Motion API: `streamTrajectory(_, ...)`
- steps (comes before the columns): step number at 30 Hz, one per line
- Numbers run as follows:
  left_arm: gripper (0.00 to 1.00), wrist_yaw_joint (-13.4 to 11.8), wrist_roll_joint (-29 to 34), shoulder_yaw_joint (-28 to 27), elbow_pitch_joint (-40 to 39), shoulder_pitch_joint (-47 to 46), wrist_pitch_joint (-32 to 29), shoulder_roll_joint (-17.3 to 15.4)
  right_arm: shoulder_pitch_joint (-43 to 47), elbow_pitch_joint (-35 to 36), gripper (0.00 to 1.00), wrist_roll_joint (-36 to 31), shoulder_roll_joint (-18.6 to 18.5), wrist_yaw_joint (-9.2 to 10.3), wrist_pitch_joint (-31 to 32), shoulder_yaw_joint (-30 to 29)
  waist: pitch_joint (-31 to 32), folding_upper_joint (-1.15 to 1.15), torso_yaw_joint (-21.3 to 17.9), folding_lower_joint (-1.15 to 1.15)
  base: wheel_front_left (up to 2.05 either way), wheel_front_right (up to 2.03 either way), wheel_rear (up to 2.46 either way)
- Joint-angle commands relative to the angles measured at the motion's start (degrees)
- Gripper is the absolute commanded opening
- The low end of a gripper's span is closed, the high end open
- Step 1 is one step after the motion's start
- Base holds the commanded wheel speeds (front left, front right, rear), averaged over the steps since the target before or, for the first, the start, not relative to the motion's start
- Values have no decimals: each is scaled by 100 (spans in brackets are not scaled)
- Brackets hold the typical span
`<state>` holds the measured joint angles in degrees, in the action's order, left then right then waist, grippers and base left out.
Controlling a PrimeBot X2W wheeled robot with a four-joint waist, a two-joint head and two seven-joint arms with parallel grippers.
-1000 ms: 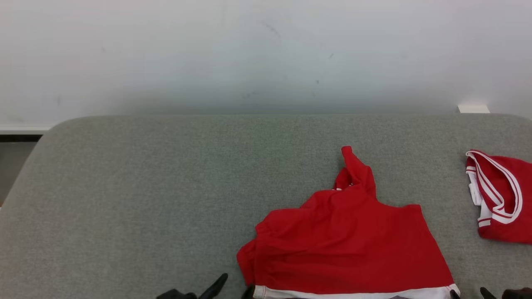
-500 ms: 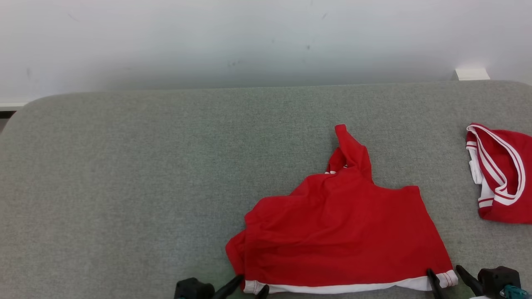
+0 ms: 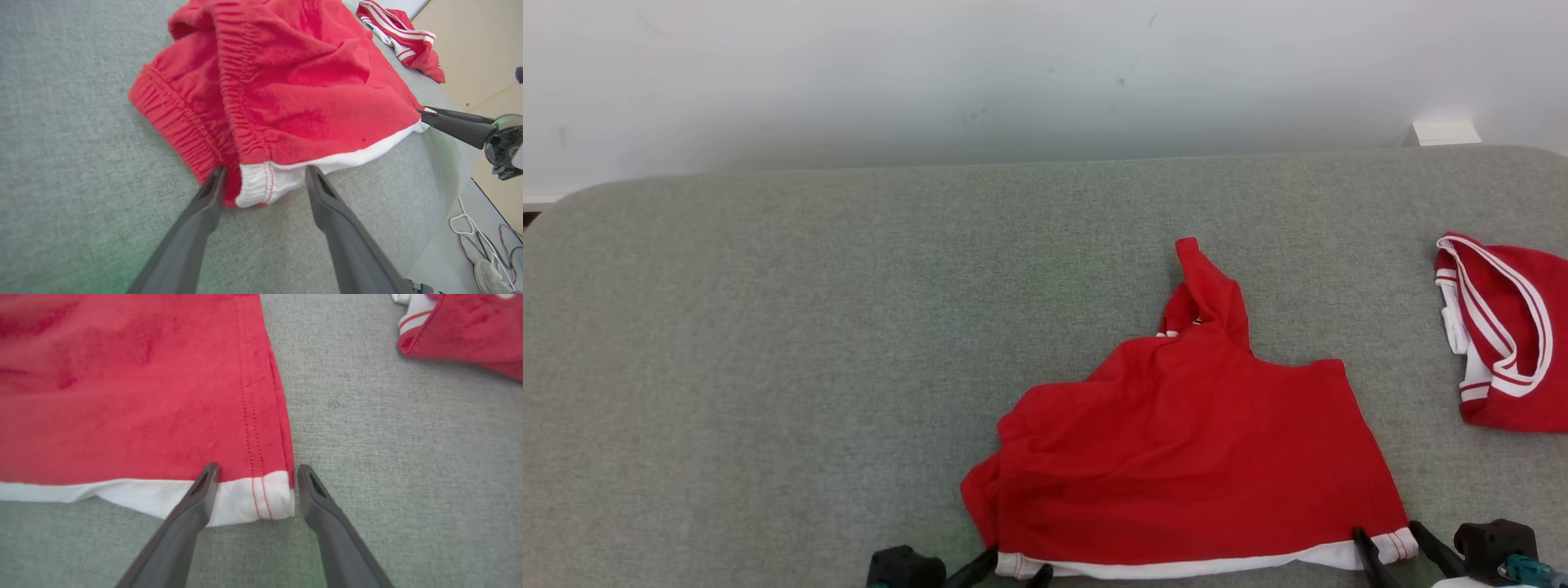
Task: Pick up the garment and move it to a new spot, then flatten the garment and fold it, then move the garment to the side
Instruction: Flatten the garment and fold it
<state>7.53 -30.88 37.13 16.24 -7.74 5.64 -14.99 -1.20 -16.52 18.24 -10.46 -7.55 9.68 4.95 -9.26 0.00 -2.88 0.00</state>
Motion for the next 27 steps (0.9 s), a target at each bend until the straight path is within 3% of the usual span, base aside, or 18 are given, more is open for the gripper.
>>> streamTrajectory(1, 96, -9, -87, 13, 41, -42, 25, -31, -15, -99, 100, 5, 8, 15, 106, 2, -11, 0, 1, 0, 0, 0, 0)
streamTrajectory(3, 78, -9, -110, 58, 58, -62, 23, -29, 15, -174, 100, -4, 37, 15, 216, 34, -26, 0, 2, 0, 0, 0, 0)
streamTrajectory(6, 45, -9, -179, 156, 84, -121, -8, -32, 16, -236, 100, 53, 63, 15, 344, 184, -53, 0, 6, 0, 0, 0, 0)
streamTrajectory(7, 40, -9, -205, 185, 96, -147, -24, -31, 26, -256, 100, 108, 71, 7, 401, 260, -60, 0, 9, 0, 0, 0, 0)
streamTrajectory(8, 35, -9, -214, 215, 110, -167, -21, -31, 21, -230, 77, 168, 86, 0, 437, 366, -65, 0, 14, 0, 0, 0, 0)
streamTrajectory(9, 27, -9, -244, 248, 127, -182, -24, -30, -9, -177, 37, 251, 101, -12, 413, 433, -67, 0, 16, 0, 0, 0, 0)
streamTrajectory(10, 19, -9, -280, 295, 148, -196, -44, -30, -38, -142, 10, 366, 103, -13, 398, 463, -65, 0, 15, 0, 0, 0, 0)
streamTrajectory(11, 10, -9, -311, 323, 168, -221, -46, -36, -63, -98, 0, 490, 76, -13, 407, 513, -58, 0, 16, 0, 0, 0, 0)
streamTrajectory(13, 0, -9, -376, 367, 212, -251, -23, -46, -100, -4, 0, 729, -25, -7, 356, 516, -20, 0, 25, 0, 0, 0, 0)
streamTrajectory(19, 0, -9, -912, 453, -54, -180, -153, -149, -75, 599, 0, 1663, -236, 3, 171, 257, 276, 0, 69, 0, 0, 0, 0)
streamTrajectory(27, 0, -8, -2238, 106, -2154, -267, -722, -770, 302, 2530, 0, 3046, -591, 4, 351, -355, 779, 0, 218, 0, 0, 0, 0)
